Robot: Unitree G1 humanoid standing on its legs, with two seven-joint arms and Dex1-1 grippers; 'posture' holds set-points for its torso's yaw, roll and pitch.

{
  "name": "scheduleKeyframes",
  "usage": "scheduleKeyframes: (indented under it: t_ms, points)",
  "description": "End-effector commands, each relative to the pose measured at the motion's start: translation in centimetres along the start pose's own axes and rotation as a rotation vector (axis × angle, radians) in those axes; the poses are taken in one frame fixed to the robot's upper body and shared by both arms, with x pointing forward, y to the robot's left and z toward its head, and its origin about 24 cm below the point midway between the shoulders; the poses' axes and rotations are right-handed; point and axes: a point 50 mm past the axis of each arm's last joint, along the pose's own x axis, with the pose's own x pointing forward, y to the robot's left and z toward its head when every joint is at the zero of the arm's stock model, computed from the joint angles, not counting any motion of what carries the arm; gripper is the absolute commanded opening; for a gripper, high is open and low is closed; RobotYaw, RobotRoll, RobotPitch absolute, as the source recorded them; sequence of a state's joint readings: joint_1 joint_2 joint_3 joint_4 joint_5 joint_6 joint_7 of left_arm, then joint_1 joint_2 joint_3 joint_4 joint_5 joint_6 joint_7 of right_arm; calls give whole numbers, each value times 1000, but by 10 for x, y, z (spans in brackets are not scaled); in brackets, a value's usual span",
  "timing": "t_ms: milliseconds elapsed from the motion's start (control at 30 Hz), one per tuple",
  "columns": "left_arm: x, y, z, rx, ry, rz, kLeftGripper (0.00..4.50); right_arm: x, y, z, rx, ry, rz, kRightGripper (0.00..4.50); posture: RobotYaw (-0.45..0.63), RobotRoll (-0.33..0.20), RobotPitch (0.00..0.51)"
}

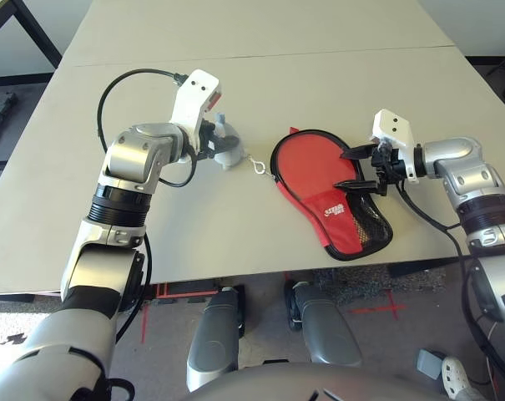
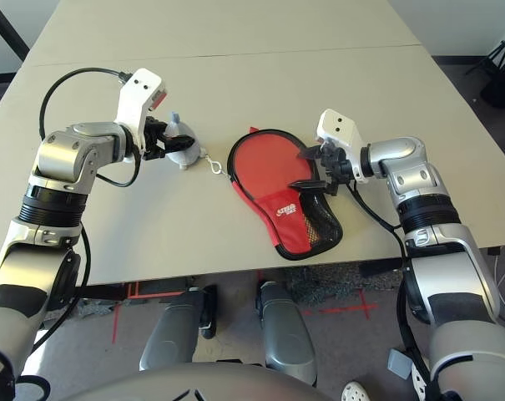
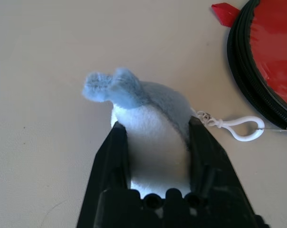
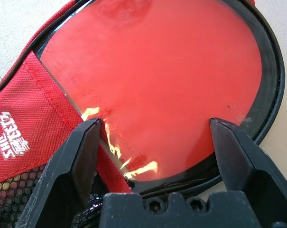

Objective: Store the ping-pong paddle in its case and zip it.

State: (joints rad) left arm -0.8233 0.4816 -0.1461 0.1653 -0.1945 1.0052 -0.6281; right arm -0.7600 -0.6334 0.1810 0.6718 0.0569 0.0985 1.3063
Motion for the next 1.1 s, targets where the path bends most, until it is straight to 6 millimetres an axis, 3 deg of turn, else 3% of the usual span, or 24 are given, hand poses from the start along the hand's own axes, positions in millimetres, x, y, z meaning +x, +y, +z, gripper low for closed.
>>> scheduleKeyframes:
  t_ms: [33,133,767,1100]
  points:
    - [3,-6,-9,31,45,-45,637,14,15,-29,74,105,60,4500,31,0,194]
    - [6,-5,-6,71,32,-31,153,15,16,-30,72,109,64,4500,30,0,195]
    - [45,10,62,265,-159,100,99,15,27,-50,25,240,66,4500,1,0,203]
    - [65,-9,95,287,-333,203,98,14,31,-52,14,266,74,4500,-23,0,208]
